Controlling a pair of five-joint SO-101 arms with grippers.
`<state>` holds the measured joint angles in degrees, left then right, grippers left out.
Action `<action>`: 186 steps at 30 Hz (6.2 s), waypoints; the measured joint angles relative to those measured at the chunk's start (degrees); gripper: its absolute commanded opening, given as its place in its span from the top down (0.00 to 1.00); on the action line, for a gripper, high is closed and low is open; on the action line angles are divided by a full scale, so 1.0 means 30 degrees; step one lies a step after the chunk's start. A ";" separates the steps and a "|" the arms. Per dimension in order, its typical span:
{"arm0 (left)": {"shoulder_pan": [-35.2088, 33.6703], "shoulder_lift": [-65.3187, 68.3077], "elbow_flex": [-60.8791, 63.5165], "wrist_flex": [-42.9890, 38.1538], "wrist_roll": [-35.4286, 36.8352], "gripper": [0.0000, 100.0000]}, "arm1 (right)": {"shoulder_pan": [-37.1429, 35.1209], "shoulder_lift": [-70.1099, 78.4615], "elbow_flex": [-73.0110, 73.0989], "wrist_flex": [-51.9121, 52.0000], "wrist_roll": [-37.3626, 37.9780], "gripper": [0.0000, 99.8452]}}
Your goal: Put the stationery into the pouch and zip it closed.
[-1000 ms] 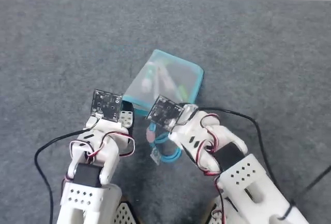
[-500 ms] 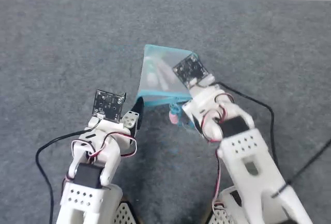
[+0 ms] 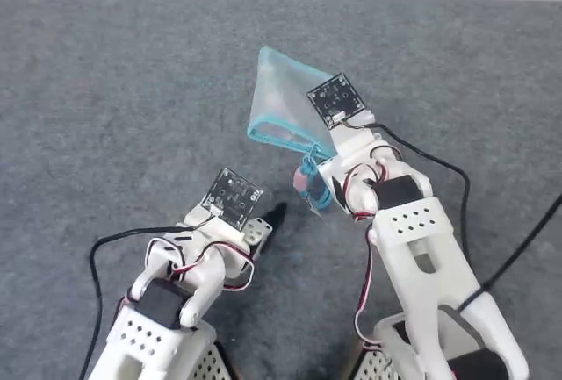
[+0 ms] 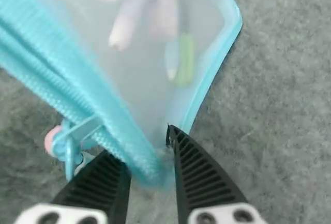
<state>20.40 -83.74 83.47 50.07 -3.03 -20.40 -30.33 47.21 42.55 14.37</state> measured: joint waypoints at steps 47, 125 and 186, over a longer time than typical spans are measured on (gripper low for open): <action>-0.2813 0.0029 0.0352 -0.1934 0.0000 0.99 | -0.0850 -0.7707 0.4337 0.1817 0.1700 0.99; -0.8908 0.0029 0.1114 -0.4864 0.4982 0.67 | 0.5714 -2.4322 1.3626 0.7766 0.1846 0.94; -1.0549 -0.6359 0.4513 0.7326 0.0527 0.99 | 0.6769 -2.4264 1.6029 1.0755 0.4190 0.94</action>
<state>-11.25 -102.81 97.01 72.04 -1.45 -0.09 -103.12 95.30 74.81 26.95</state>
